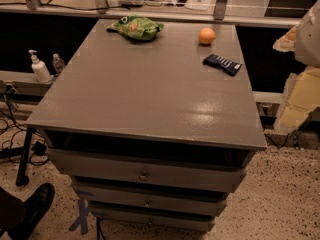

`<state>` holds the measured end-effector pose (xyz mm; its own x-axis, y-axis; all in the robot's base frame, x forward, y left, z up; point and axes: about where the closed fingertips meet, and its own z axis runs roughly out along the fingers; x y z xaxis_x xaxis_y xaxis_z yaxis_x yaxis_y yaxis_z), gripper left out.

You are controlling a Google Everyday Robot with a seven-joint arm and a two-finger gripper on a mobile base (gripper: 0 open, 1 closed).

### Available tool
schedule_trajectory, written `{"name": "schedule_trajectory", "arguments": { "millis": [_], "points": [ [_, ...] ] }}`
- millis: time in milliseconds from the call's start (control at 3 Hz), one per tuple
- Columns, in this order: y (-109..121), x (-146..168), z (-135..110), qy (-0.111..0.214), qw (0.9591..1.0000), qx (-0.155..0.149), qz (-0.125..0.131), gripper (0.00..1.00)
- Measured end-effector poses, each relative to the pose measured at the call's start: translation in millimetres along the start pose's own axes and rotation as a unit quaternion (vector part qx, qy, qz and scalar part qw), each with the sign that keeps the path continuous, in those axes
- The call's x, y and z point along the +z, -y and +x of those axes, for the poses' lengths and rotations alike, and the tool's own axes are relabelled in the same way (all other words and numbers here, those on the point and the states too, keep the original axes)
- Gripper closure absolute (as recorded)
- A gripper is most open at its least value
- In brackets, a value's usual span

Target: Pick orange

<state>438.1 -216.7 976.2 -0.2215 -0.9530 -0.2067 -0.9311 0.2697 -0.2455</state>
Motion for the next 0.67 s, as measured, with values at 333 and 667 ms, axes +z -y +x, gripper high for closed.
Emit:
{"name": "schedule_trajectory", "arguments": {
  "millis": [333, 667],
  "points": [
    [0.0, 0.0, 0.0, 0.000, 1.0000, 0.000, 0.000, 0.00],
    [6.5, 4.6, 8.7, 0.012, 0.9990, 0.037, 0.022, 0.00]
  ]
}}
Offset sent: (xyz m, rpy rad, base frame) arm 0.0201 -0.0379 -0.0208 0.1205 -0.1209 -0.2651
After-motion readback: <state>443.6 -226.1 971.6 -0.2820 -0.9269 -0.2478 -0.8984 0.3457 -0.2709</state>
